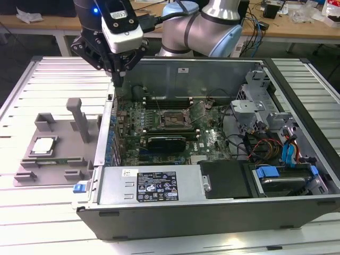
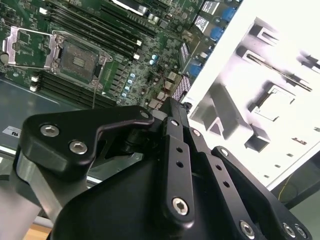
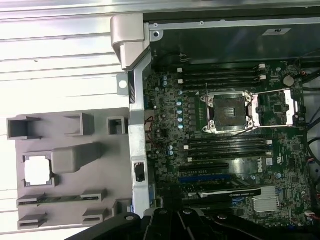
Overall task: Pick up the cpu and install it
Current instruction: 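Reach for the cpu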
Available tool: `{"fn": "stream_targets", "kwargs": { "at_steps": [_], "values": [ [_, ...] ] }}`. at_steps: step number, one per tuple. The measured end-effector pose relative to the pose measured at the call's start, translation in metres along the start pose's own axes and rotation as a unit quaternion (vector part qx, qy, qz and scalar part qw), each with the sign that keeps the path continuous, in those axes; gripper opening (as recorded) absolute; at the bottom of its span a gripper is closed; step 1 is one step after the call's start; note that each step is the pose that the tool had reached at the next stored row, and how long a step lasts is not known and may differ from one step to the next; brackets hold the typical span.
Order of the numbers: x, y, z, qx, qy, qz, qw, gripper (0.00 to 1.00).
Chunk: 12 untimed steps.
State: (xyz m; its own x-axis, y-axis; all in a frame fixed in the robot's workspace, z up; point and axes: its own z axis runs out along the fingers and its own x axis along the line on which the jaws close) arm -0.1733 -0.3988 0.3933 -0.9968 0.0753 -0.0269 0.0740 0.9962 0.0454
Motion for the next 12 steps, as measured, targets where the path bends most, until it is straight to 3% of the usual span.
{"fn": "stream_targets", "kwargs": {
  "at_steps": [12],
  "values": [
    [0.0147, -0.0011, -0.0005, -0.0001, -0.0012, 0.000, 1.0000, 0.11]
  ]
}}
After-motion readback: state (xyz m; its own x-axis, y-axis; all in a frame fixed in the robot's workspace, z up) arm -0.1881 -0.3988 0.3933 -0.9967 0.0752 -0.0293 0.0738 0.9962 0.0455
